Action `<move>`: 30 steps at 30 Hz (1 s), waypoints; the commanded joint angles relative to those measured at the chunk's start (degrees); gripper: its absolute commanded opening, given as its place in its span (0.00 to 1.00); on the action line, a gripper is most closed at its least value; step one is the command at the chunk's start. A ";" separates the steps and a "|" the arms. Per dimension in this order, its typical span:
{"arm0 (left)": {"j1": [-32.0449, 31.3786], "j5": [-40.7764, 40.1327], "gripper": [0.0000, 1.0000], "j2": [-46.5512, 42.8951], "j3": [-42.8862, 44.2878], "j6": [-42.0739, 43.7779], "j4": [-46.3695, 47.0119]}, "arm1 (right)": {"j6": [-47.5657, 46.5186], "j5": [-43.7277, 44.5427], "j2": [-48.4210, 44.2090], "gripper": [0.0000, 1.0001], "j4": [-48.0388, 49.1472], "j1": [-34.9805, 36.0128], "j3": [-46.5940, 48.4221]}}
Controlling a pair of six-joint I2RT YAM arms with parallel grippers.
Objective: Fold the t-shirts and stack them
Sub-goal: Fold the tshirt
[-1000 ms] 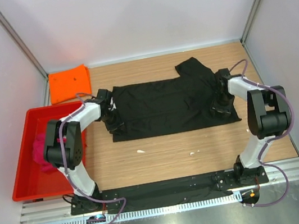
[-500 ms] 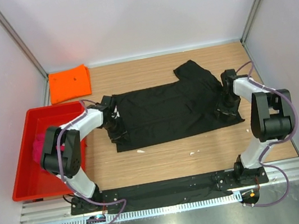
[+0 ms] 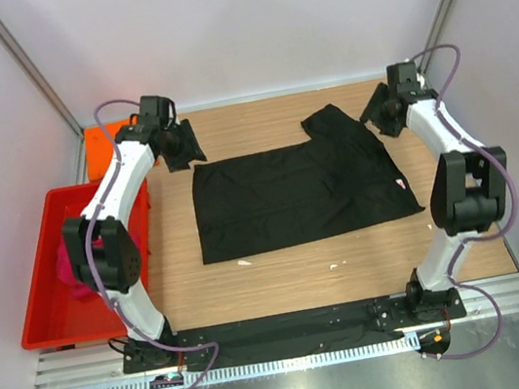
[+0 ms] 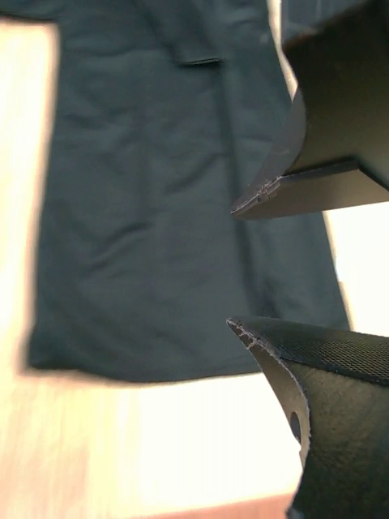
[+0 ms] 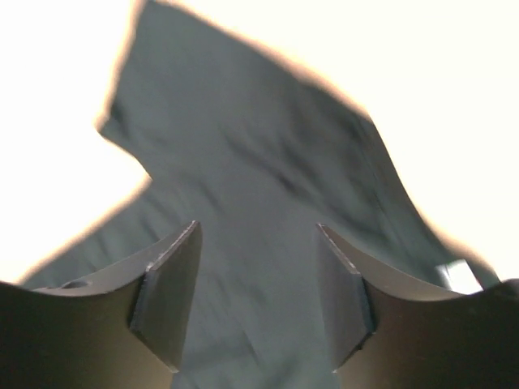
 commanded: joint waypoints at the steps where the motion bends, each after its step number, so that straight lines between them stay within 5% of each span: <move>1: 2.68 0.40 0.51 5.93 3.34 2.25 0.56 | -0.19 -1.89 7.87 0.61 15.74 -0.27 6.51; 9: 3.39 7.34 0.48 10.33 3.35 -3.19 8.90 | -2.12 -4.44 25.81 0.61 20.16 0.08 24.53; 17: 3.91 7.52 0.48 15.34 7.82 -1.27 4.43 | -9.06 -4.97 41.82 0.59 8.93 0.52 46.22; 24: 4.53 3.04 0.48 18.76 10.71 1.55 2.06 | -12.40 0.98 42.10 0.56 -1.70 0.35 48.55; 30: 5.76 0.49 0.53 23.33 15.37 1.81 0.12 | -15.48 -4.17 39.54 0.55 -5.93 -0.88 45.29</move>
